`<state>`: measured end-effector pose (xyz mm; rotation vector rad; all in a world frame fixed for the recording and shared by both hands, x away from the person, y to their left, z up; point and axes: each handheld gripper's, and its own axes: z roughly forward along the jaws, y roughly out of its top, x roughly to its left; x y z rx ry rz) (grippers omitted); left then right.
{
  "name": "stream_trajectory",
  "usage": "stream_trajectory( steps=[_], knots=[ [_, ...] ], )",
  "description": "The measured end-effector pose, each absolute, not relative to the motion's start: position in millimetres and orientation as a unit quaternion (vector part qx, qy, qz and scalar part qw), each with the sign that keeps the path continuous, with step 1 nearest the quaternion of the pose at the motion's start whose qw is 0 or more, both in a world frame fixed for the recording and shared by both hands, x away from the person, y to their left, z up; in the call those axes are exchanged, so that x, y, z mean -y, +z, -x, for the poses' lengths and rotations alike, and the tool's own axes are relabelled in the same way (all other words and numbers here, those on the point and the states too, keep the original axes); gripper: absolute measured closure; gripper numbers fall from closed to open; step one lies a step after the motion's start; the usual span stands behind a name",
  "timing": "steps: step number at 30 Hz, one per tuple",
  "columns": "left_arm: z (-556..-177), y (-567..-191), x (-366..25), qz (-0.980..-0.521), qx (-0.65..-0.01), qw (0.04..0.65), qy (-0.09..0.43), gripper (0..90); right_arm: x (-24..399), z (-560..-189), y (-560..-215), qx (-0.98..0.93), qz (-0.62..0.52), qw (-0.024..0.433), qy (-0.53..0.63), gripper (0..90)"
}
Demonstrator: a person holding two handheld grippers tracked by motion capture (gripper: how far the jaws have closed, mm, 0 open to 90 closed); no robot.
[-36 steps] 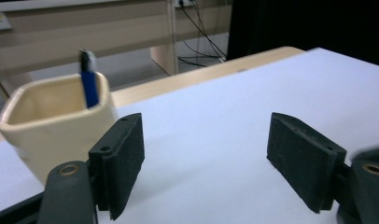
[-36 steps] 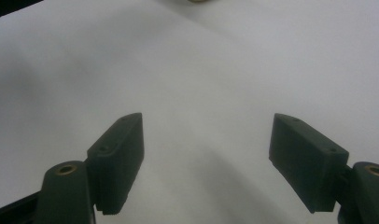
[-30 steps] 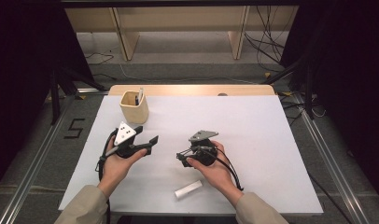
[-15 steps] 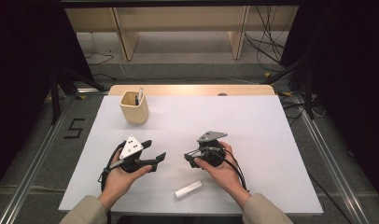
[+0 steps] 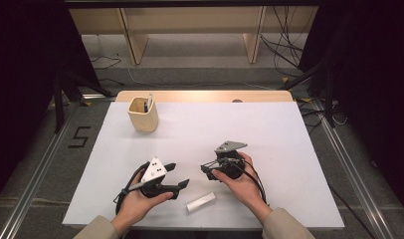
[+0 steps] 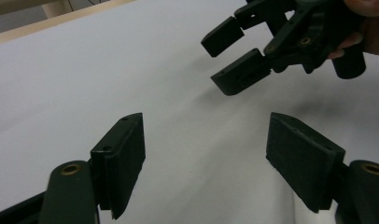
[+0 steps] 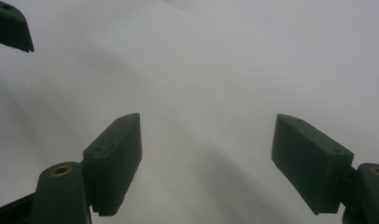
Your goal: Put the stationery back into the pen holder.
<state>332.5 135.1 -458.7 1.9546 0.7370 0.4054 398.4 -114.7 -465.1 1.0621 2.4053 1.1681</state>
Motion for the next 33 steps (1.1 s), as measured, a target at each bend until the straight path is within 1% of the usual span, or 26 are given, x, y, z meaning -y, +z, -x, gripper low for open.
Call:
stream_trajectory(
  steps=[5, 14, 22, 27, 33],
  knots=[
    [-330, -462, -131, -0.809, -0.299, 0.483, 0.154, 28.0, 118, -397, -466, -0.829, -0.366, 0.131, 0.401, 25.4],
    [-320, -465, -119, -0.824, -0.28, 0.474, 0.131, 31.6, 127, -393, -467, -0.83, -0.368, 0.132, 0.397, 25.4],
    [-308, -474, -98, -0.849, -0.252, 0.45, 0.11, 38.6, 132, -390, -468, -0.829, -0.372, 0.132, 0.395, 25.4],
    [-308, -480, -92, -0.86, -0.25, 0.433, 0.101, 43.1, 133, -390, -469, -0.829, -0.373, 0.132, 0.395, 25.4],
    [-308, -485, -86, -0.868, -0.247, 0.42, 0.094, 44.8, 134, -391, -469, -0.829, -0.373, 0.133, 0.395, 25.4]
  ],
)
